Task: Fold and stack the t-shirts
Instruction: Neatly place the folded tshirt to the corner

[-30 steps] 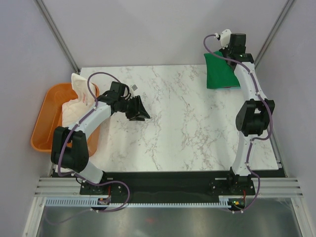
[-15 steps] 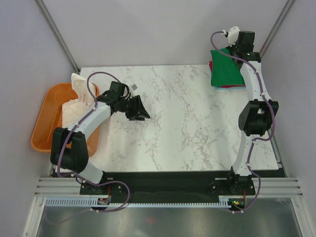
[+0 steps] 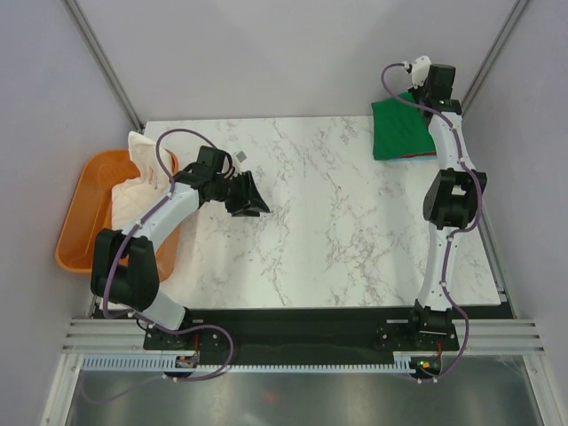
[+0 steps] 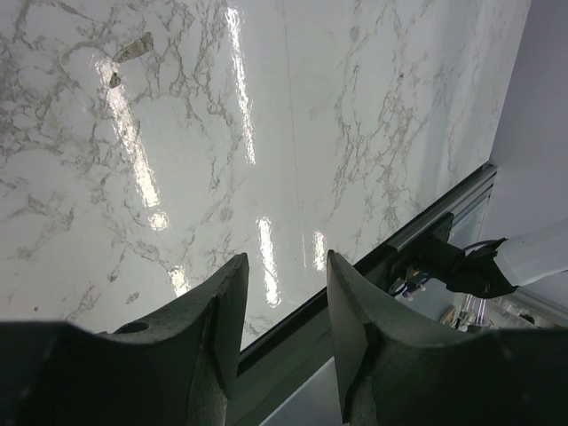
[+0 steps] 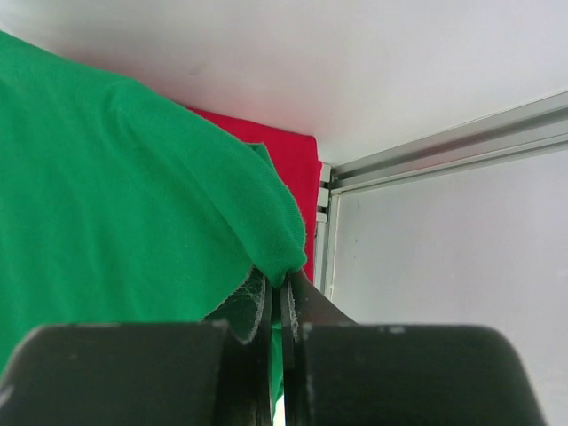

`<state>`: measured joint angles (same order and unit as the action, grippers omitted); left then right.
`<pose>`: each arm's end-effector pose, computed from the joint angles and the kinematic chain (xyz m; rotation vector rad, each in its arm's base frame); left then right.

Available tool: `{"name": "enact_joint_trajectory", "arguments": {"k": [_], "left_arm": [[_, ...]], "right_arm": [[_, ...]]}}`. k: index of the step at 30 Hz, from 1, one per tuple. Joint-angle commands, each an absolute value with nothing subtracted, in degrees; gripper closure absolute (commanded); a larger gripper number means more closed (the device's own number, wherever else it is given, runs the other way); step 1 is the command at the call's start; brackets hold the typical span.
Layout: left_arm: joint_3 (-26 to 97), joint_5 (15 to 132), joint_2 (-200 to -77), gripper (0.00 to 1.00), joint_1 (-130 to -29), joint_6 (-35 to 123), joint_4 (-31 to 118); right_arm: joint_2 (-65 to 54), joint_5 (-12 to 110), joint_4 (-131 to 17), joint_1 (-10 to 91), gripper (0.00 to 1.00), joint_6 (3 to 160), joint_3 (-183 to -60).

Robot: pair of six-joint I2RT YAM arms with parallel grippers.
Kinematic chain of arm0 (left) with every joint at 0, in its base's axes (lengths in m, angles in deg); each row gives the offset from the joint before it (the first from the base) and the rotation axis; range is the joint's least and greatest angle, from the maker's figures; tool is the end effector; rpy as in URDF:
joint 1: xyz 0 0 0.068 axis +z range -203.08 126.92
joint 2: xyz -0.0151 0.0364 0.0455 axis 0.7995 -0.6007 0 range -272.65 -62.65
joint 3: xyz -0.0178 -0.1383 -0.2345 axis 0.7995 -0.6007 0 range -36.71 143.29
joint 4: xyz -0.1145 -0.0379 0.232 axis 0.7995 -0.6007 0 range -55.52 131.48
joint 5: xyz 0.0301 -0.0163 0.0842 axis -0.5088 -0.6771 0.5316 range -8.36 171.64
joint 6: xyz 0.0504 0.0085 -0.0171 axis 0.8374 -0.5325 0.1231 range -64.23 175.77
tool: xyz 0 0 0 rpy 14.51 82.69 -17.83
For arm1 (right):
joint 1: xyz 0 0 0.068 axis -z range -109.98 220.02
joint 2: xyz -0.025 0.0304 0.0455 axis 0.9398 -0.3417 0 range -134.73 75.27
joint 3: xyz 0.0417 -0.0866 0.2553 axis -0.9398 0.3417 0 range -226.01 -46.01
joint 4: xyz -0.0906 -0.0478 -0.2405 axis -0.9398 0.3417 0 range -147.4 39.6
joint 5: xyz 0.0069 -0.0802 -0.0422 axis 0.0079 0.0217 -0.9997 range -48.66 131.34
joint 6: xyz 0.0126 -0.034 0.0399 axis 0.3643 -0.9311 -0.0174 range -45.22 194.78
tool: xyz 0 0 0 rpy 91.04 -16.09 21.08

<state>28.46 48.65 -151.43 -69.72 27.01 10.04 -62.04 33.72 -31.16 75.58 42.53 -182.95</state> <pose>0.3034 -0.1108 0.2492 -0.0336 2.6224 -1.0307 0.5539 -0.0586 0.3020 -0.3956 2.0370 -0.5456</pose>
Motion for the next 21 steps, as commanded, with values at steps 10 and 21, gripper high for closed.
{"name": "enact_joint_trajectory", "arguments": {"k": [10, 21], "left_arm": [[27.9, 50.1, -151.5, 0.52, -70.0, 29.5, 10.1], [28.2, 49.2, -152.2, 0.51, -70.0, 29.5, 10.1]], "right_arm": [[-71.6, 31.7, -46.1, 78.3, 1.0, 39.2, -190.1], [-74.8, 29.2, -58.0, 79.6, 0.78, 37.3, -188.3]]}}
